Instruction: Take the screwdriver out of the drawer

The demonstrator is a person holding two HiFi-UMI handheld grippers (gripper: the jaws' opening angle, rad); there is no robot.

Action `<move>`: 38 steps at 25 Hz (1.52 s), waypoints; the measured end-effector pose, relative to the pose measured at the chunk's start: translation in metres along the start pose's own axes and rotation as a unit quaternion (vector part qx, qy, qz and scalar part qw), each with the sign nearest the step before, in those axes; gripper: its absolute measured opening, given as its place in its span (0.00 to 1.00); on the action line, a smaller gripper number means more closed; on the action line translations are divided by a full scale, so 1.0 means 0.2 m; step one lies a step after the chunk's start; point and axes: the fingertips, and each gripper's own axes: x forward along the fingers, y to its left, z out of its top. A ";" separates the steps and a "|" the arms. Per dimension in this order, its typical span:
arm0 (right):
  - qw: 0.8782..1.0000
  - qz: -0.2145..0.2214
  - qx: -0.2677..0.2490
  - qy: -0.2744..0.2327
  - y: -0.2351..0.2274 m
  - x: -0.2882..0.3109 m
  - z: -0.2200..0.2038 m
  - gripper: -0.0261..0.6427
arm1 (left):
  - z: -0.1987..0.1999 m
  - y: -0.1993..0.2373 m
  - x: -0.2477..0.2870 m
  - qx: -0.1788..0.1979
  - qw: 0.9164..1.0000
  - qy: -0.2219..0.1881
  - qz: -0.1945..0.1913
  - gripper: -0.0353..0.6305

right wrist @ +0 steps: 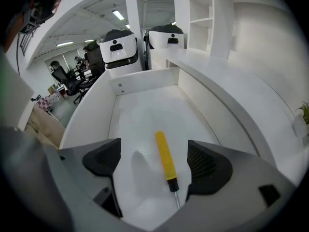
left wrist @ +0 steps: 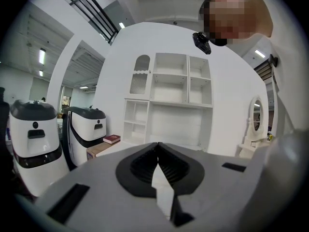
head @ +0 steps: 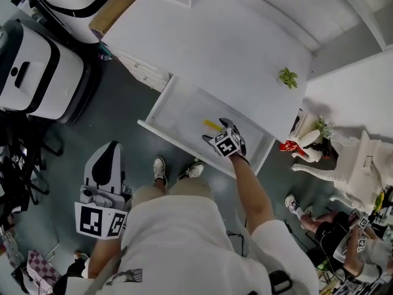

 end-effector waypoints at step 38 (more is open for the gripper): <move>0.992 0.024 -0.051 0.110 -0.05 0.20 -0.06 0.24 | -0.08 0.25 -0.14 -0.013 0.999 0.021 0.040 0.08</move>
